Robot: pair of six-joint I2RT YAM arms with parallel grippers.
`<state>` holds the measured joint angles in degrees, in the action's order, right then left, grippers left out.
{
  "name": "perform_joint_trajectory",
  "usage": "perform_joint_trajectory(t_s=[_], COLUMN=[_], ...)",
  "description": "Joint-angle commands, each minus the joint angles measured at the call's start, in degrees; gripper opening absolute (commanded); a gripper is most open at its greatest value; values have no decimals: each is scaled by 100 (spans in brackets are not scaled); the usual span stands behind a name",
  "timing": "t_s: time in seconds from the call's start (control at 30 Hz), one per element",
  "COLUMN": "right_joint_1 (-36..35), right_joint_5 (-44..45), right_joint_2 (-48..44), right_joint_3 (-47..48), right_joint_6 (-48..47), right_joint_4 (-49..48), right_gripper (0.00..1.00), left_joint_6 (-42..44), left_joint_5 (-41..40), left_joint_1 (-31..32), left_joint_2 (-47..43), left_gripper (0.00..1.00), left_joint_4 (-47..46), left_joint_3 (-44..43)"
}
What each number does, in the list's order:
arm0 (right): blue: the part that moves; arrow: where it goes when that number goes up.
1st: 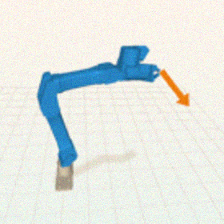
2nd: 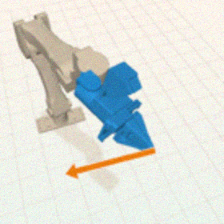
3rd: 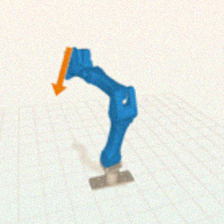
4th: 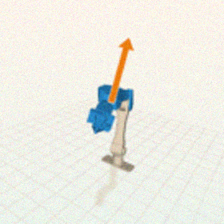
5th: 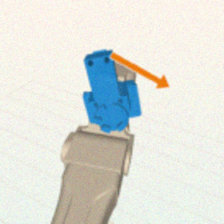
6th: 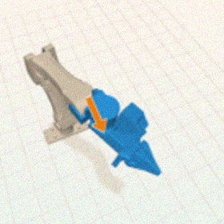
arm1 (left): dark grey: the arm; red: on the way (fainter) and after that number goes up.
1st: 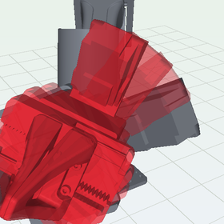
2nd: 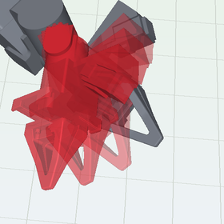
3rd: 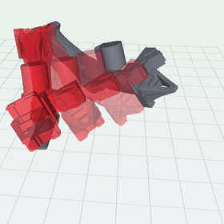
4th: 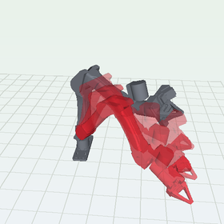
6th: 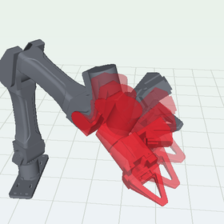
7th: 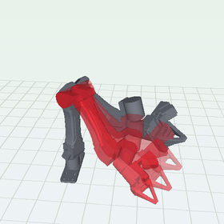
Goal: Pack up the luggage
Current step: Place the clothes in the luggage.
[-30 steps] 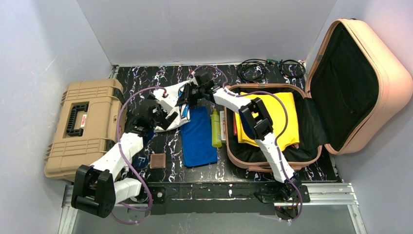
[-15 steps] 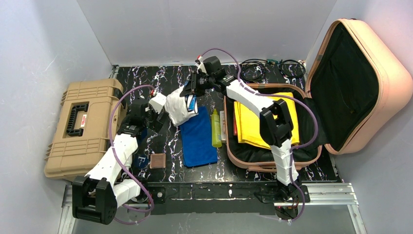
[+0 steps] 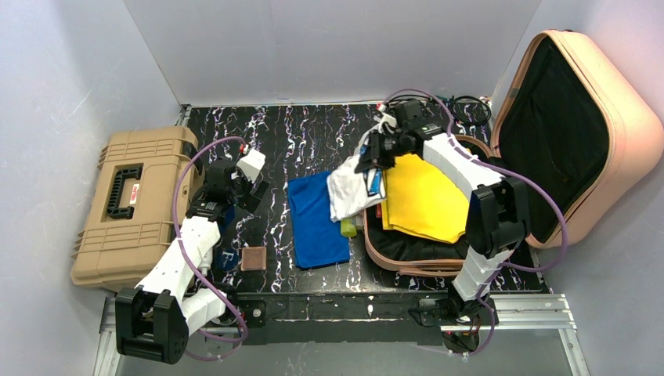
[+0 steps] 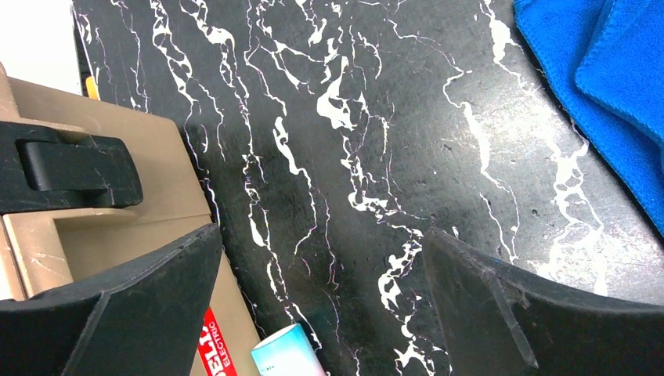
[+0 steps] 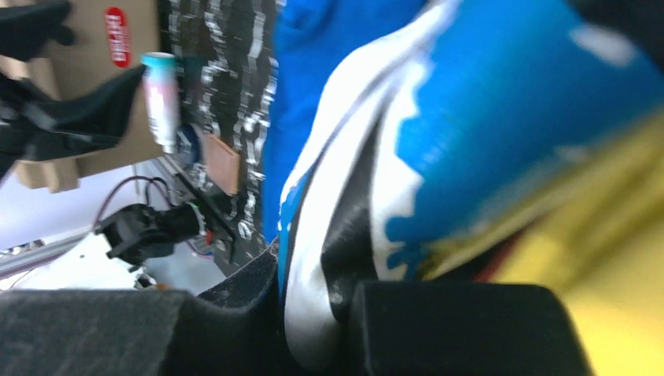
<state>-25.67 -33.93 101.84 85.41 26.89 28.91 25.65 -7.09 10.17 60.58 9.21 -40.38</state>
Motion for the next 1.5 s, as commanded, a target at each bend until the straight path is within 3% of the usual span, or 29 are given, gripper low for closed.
perform_joint_trajectory(t_s=[0.0, 0.47, 0.7, 0.93, 1.07, 1.47], right_joint_1=[534, 2081, 2836, 3066, 3150, 4104], right_joint_5=[-196, 346, 1197, 961, 1274, 1364], right_joint_2=[-519, -339, -854, -1362, -1593, -1299], right_joint_3=[-242, -644, -1039, -1228, -1611, -1985], right_joint_6=[-1390, -3657, -4093, -4275, -4078, -3729], right_joint_4=[1216, 3472, 2991, 2618, 2099, 1504], right_gripper=[1, 1, 1, 1, 1, 1], left_joint_6=[-60, -5, 47, 24, -7, 72], left_joint_5=[52, 182, 211, 236, 252, 213], left_joint_1=[-42, -42, -42, -44, -38, -36], left_joint_2=[42, 212, 242, 295, 277, 224], left_gripper=[98, 98, 98, 98, 98, 98], left_joint_4=[219, 321, 212, 125, 116, 29], left_joint_3=[-349, -628, -549, -515, -515, -427])
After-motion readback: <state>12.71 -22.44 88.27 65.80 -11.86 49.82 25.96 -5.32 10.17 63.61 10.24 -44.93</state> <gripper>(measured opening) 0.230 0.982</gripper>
